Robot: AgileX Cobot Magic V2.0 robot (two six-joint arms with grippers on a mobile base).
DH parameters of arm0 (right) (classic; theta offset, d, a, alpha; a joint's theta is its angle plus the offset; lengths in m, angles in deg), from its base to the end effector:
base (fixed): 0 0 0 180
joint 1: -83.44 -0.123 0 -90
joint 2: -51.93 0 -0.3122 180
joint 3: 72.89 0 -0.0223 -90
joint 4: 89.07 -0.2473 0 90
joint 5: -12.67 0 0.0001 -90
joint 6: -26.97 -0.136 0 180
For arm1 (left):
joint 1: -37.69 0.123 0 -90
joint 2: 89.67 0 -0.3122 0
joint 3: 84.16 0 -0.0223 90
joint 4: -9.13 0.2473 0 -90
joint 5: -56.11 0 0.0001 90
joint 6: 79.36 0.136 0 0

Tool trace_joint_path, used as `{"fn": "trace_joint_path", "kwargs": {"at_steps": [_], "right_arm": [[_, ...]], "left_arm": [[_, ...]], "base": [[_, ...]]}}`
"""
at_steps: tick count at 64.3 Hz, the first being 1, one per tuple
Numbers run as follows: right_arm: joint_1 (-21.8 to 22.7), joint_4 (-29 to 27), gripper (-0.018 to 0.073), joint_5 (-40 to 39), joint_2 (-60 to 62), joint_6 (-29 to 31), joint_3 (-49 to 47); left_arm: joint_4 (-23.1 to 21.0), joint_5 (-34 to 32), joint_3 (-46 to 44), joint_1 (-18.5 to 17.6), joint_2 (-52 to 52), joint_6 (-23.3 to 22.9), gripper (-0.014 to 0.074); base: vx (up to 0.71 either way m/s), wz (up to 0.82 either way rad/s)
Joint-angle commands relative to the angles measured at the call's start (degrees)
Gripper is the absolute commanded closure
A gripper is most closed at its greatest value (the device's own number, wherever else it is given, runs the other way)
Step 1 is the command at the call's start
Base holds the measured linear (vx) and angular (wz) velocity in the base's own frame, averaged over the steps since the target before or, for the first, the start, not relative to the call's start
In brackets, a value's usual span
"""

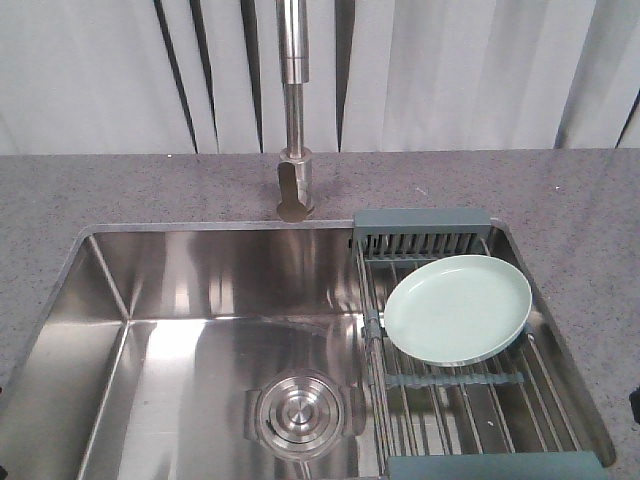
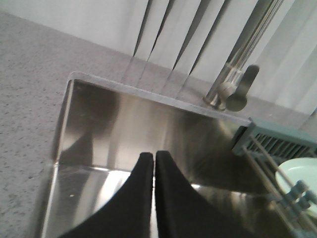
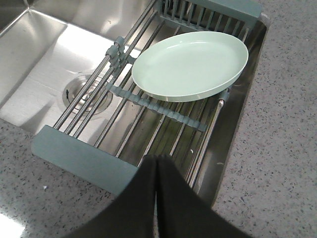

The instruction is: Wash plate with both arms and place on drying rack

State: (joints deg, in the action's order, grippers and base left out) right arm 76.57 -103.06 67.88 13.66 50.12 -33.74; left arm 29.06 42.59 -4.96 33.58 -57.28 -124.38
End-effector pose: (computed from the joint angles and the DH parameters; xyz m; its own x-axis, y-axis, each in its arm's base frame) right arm 0.0868 0.0377 0.3030 -0.5706 -0.3252 -0.7541 -0.4271 0.9018 -0.0658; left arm 0.1074 -0.0186 0.1990 -0.2032 -0.4172 -0.8858 0.0689 0.8963 -0.4380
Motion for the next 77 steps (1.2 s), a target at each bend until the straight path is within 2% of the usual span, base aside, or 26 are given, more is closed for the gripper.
{"fn": "trace_joint_path", "kwargs": {"at_steps": [1,7,11,23,29,40,55,77], "right_arm": [[0.25,-0.47,0.0566,-2.92,-0.3,0.29,-1.42],[0.25,-0.47,0.0566,-2.92,-0.3,0.29,-1.42],[0.25,-0.47,0.0566,-2.92,-0.3,0.29,-1.42],[0.25,-0.47,0.0566,-2.92,-0.3,0.29,-1.42],[0.25,-0.47,0.0566,-2.92,-0.3,0.29,-1.42],[0.25,-0.47,0.0566,-2.92,-0.3,0.29,-1.42],[0.25,-0.47,0.0566,-2.92,-0.3,0.29,-1.42],[0.25,-0.47,0.0566,-2.92,-0.3,0.29,-1.42]], "left_arm": [[-1.0,-0.3,1.77,-0.45,-2.22,7.04,0.0603],[-1.36,3.35,1.77,-0.45,-6.15,18.39,0.0603],[-3.16,4.79,1.77,-0.45,-8.92,23.65,0.0603],[-13.24,12.74,1.77,-0.31,-16.79,42.83,0.0603],[-16.51,16.39,1.77,-0.31,-19.79,49.67,0.0603],[-17.58,18.36,1.77,0.44,-24.28,50.32,0.0603],[-17.58,18.45,1.77,6.01,-26.9,50.31,0.0603],[-17.58,18.59,1.77,6.09,-26.9,50.26,0.0603]], "base": [[0.0,0.0],[0.0,0.0],[0.0,0.0],[0.0,0.0],[0.0,0.0],[0.0,0.0],[0.0,0.0],[0.0,0.0]]}}
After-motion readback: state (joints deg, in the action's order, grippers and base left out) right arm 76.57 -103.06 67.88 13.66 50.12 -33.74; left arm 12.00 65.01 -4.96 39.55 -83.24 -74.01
